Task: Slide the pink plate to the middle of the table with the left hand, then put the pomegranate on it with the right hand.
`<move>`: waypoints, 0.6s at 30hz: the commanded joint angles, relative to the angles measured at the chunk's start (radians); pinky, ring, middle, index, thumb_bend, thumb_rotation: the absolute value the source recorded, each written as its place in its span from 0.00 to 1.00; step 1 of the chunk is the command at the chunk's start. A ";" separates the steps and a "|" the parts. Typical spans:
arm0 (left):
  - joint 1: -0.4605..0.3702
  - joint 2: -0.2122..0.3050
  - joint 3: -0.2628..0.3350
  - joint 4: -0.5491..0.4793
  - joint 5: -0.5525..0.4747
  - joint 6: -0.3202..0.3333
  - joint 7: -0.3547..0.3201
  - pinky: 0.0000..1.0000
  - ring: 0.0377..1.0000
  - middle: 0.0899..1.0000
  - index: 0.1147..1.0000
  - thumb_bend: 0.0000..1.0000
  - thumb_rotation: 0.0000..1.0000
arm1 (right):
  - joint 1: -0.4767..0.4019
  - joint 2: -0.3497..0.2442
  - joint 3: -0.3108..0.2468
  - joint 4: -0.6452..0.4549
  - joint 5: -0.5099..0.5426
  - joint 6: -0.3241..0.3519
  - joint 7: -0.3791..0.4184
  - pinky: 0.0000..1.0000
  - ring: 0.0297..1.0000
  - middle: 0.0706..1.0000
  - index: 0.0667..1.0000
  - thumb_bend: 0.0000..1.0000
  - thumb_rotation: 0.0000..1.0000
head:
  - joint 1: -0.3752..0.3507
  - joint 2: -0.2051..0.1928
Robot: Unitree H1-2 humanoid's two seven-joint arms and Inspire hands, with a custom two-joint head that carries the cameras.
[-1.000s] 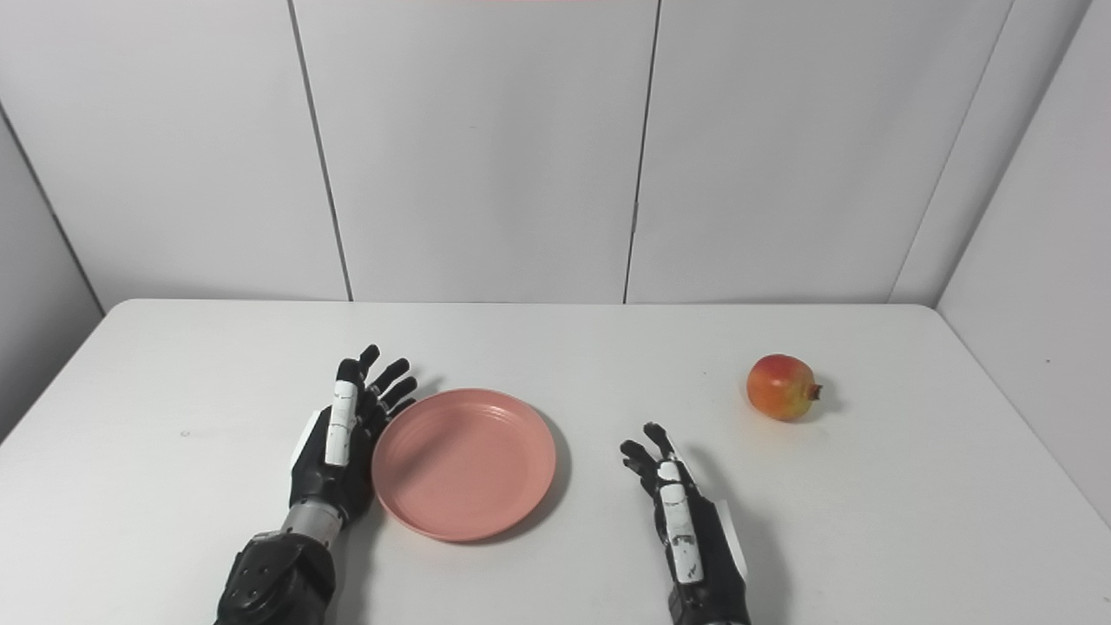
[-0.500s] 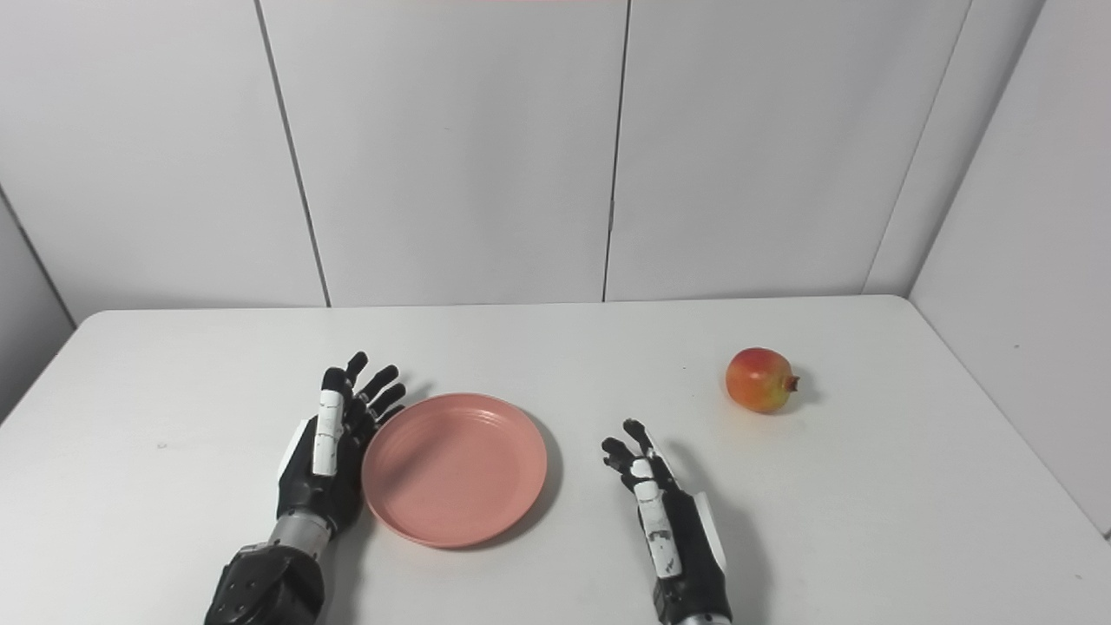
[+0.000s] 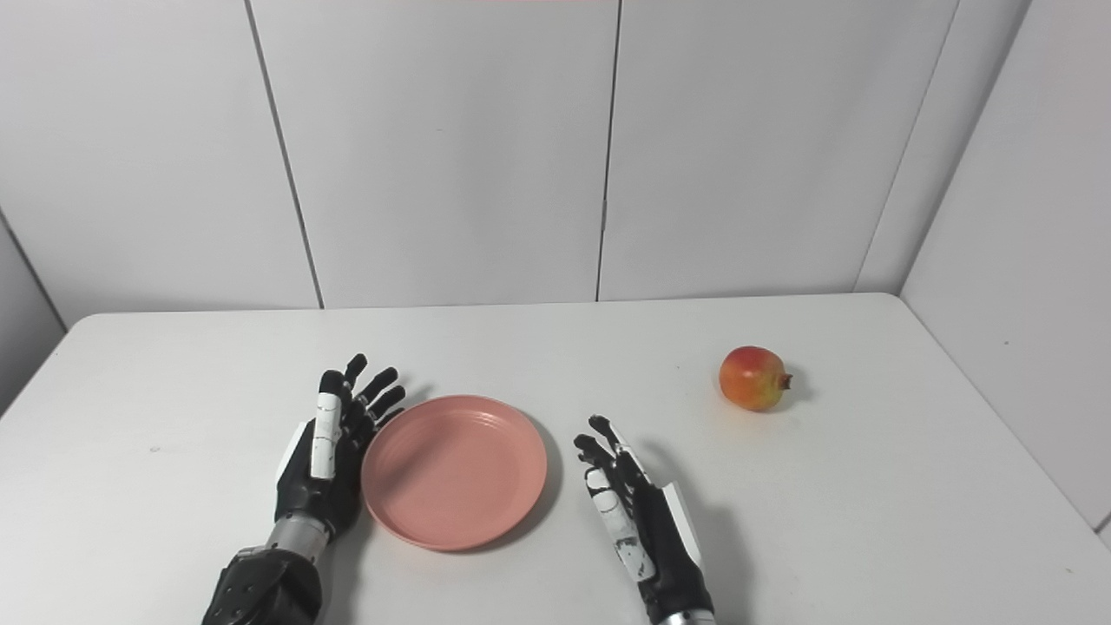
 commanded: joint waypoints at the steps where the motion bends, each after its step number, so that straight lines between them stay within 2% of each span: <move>1: -0.001 -0.002 0.000 0.013 -0.006 0.012 -0.006 0.89 0.89 0.90 1.00 0.87 0.91 | -0.014 -0.025 0.004 -0.006 -0.063 -0.070 -0.020 0.84 0.86 0.84 0.90 0.74 1.00 | -0.010 -0.006; 3: -0.005 0.000 0.003 0.022 -0.009 0.009 -0.010 0.89 0.89 0.90 1.00 0.88 0.91 | -0.023 -0.029 0.004 -0.020 -0.098 -0.063 -0.032 0.84 0.86 0.84 0.90 0.74 1.00 | -0.016 -0.013; 6: -0.008 0.002 0.008 0.032 -0.011 0.004 -0.016 0.90 0.90 0.91 1.00 0.89 0.90 | -0.037 -0.026 -0.007 -0.040 -0.148 -0.062 -0.064 0.67 0.74 0.76 0.79 0.75 1.00 | -0.016 -0.013; 9: -0.013 0.003 0.012 0.046 -0.010 0.000 -0.018 0.89 0.90 0.91 1.00 0.91 0.90 | -0.058 -0.031 -0.018 -0.045 -0.190 -0.069 -0.093 0.63 0.71 0.74 0.75 0.74 1.00 | -0.019 -0.021; 13: -0.016 0.003 0.015 0.056 -0.008 -0.007 -0.021 0.88 0.89 0.90 1.00 0.92 0.89 | -0.085 -0.048 -0.020 -0.062 -0.285 -0.045 -0.121 0.63 0.70 0.71 0.70 0.74 1.00 | -0.018 -0.027; 18: -0.018 0.002 0.020 0.068 -0.005 -0.016 -0.024 0.88 0.89 0.90 1.00 0.92 0.90 | -0.126 -0.082 -0.026 -0.089 -0.392 -0.011 -0.121 0.63 0.70 0.73 0.72 0.73 1.00 | -0.018 -0.030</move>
